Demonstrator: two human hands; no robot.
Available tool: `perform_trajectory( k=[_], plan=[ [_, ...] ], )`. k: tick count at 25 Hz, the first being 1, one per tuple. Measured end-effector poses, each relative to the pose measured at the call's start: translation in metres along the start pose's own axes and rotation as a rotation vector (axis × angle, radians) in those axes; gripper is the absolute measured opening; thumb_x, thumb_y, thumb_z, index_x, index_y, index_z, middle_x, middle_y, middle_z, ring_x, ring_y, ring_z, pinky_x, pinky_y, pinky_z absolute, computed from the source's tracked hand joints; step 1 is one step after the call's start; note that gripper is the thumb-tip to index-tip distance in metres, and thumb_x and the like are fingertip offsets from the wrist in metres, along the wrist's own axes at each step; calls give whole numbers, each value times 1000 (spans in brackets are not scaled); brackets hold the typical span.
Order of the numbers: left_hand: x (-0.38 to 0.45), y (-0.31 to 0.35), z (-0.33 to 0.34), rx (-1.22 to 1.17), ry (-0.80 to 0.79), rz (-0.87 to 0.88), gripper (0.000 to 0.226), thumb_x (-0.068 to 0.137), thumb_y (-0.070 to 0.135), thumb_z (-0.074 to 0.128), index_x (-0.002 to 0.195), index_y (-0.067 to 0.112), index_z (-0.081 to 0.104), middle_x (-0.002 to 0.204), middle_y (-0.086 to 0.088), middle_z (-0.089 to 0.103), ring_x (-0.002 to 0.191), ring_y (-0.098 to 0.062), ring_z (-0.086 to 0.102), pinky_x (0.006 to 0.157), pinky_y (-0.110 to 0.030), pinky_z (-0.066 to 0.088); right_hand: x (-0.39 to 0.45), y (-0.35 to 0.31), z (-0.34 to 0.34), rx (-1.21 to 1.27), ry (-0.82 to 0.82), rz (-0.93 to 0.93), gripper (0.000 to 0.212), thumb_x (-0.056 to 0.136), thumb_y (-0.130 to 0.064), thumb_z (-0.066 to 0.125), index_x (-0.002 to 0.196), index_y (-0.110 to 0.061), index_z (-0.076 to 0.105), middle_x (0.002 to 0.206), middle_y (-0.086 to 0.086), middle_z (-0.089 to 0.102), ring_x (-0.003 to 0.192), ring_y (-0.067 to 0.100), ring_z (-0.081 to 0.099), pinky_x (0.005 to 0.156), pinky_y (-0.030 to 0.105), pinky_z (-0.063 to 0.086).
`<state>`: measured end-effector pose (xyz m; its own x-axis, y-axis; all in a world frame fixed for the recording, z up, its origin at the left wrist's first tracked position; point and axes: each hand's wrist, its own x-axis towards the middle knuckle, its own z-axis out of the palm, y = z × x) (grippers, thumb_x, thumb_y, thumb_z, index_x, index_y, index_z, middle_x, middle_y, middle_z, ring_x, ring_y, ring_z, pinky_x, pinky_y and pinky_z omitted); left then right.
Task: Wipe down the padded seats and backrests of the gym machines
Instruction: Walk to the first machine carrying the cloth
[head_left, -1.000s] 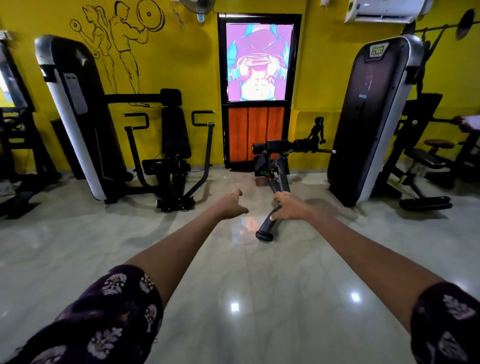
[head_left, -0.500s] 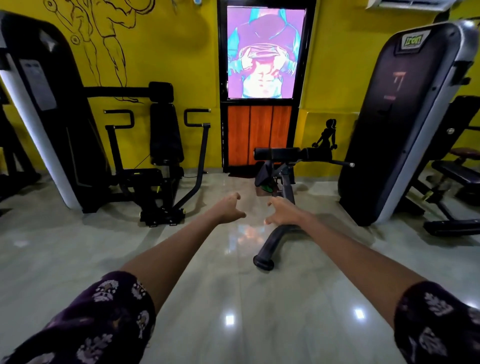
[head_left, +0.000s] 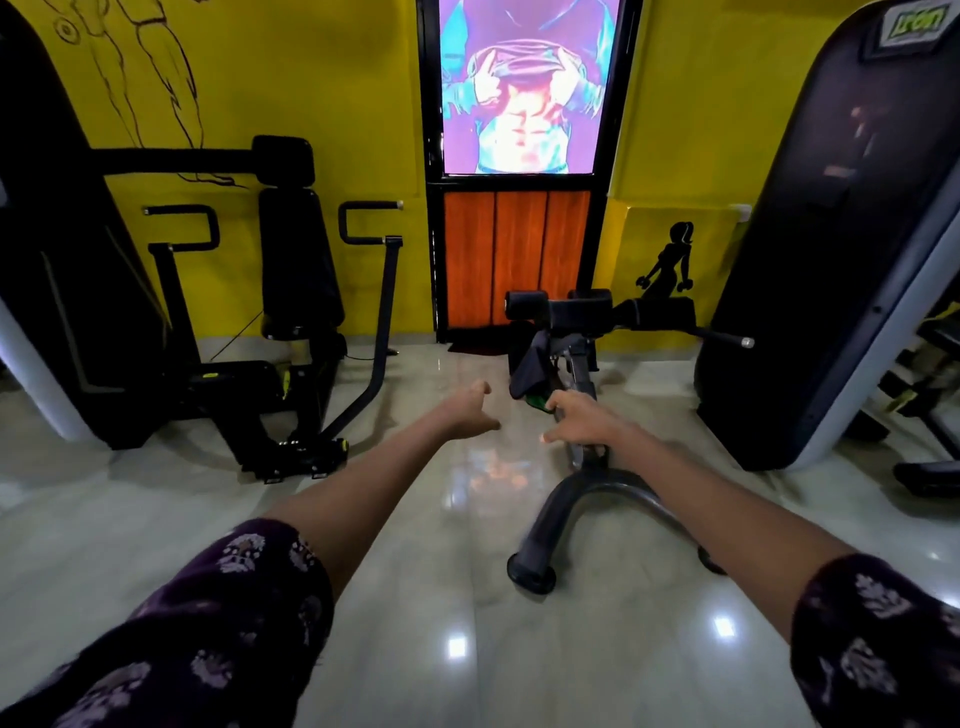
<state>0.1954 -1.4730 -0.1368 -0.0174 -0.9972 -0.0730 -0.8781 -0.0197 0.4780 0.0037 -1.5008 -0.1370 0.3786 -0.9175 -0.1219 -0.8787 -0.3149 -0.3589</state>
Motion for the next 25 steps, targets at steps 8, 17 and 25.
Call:
perform_trajectory(
  k=[8, 17, 25],
  plan=[
    [187, -18, 1, -4, -78, 33, 67, 83, 24, 71, 139, 6, 37, 140, -14, 45, 126, -27, 45, 99, -32, 40, 161, 49, -11, 49, -39, 87, 61, 82, -28, 72, 131, -4, 46, 131, 12, 47, 115, 25, 48, 84, 28, 39],
    [380, -48, 36, 77, -167, 44, 67, 85, 24, 68, 140, 4, 35, 143, -16, 42, 127, -29, 44, 102, -36, 40, 343, 131, -3, 148, -112, 178, 47, 83, -16, 71, 121, 2, 51, 123, 19, 55, 103, 26, 56, 89, 40, 46],
    [516, -51, 64, 82, -282, 47, 63, 86, 24, 65, 138, 3, 35, 140, -17, 43, 125, -30, 45, 99, -36, 40, 474, 187, 2, 234, -167, 262, 36, 81, -23, 73, 108, -4, 56, 109, 11, 56, 106, 27, 54, 85, 34, 41]
  ],
)
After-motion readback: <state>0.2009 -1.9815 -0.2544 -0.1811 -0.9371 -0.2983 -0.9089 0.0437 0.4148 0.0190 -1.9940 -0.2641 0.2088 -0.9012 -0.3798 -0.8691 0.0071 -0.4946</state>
